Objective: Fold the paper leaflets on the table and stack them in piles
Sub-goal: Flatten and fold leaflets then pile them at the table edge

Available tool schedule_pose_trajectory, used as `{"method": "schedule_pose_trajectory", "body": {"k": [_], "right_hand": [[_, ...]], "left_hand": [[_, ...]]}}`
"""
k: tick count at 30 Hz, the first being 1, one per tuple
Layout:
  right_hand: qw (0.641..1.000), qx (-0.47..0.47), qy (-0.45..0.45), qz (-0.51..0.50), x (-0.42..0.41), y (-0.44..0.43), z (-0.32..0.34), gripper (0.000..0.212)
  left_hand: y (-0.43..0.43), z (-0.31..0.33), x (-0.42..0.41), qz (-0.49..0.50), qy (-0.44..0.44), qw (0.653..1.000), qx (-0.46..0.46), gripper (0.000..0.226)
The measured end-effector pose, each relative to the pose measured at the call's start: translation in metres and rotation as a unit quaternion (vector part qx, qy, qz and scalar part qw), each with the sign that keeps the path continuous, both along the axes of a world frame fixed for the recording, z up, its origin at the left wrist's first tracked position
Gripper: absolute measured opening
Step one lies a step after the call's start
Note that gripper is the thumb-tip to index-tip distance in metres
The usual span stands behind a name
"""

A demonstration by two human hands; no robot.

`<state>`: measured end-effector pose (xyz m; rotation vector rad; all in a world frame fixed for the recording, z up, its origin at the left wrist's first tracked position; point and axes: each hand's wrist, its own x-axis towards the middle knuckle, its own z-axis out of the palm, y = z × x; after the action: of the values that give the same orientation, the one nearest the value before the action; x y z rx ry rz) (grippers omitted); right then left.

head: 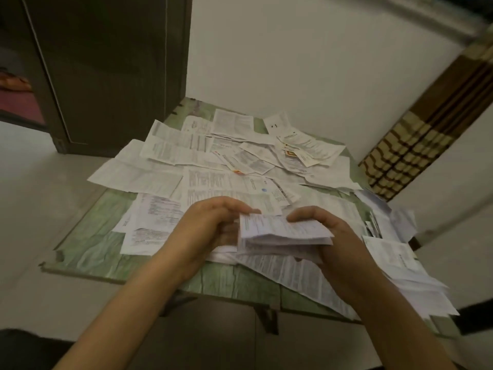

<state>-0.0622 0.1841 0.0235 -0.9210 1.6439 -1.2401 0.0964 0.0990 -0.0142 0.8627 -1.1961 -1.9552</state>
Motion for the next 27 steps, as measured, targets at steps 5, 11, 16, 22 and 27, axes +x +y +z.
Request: {"method": "schedule_pose_trajectory", "body": {"k": [5,11,16,22,27], "right_hand": [[0.998,-0.051,0.04,0.026,0.002,0.006,-0.008,0.045],[0.98,-0.083,0.168,0.067,-0.003,0.006,-0.012,0.037],[0.945,-0.101,0.291,0.109,-0.002,-0.004,-0.009,0.015],[0.924,-0.112,0.344,0.122,0.011,-0.014,-0.022,0.011],[0.931,-0.07,0.324,0.154,0.012,-0.014,-0.024,0.013]], "left_hand": [[0.009,-0.002,0.004,-0.037,0.05,0.996,0.056,0.023],[0.016,-0.012,0.007,-0.029,-0.05,0.997,-0.043,0.022],[0.02,-0.011,0.009,-0.017,-0.067,0.991,-0.115,0.014],[0.02,-0.015,0.012,0.015,-0.074,0.983,-0.167,0.017],[0.017,-0.024,0.014,0.035,-0.083,0.98,-0.18,0.042]]}}
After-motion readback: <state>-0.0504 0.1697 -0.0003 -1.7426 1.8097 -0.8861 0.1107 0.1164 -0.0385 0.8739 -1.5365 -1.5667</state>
